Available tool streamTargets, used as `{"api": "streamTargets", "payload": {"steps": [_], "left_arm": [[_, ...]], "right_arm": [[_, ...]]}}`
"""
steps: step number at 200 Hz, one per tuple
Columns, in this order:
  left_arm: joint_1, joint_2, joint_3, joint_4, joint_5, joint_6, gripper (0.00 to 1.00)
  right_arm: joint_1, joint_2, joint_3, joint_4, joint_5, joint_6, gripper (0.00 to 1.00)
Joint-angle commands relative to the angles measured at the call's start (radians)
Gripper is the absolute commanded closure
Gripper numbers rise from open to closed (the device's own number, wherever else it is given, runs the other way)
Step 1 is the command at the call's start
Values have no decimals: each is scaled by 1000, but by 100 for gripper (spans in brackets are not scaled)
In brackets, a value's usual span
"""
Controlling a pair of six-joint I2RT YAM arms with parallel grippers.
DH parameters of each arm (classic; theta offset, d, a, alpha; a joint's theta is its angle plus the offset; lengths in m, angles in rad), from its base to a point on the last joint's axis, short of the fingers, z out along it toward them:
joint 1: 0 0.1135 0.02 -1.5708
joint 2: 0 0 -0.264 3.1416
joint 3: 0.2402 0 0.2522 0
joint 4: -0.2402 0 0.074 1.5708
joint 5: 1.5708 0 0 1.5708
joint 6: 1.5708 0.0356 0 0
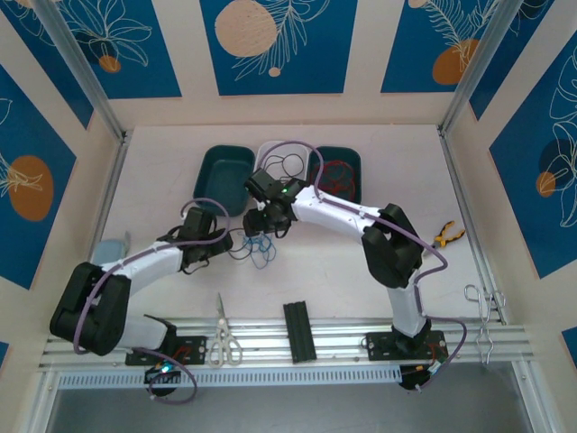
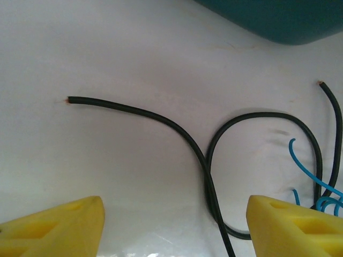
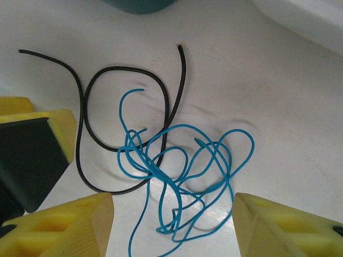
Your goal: Untangle the cables
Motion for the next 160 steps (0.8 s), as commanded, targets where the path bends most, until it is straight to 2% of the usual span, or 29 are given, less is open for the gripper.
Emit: {"api": "streamTargets", "payload": {"steps": [1,27,55,111,160], "left_arm": [[5,29,30,12,41,-1,31],[-12,37,32,10,45,-4,34],[-41,38,29,2,46,-10,46],[-111,97,22,14,41,-35,49],[-126,114,38,6,36,-23,65]], "right_arm": [[3,40,4,1,-34,18,39],[2,68,5,-17,-40,29,40],[-3,66,-28,-16,-52,47,41],[-17,38,-81,23,-88,58,44],[-18,35,-91,11,-73,64,46]]}}
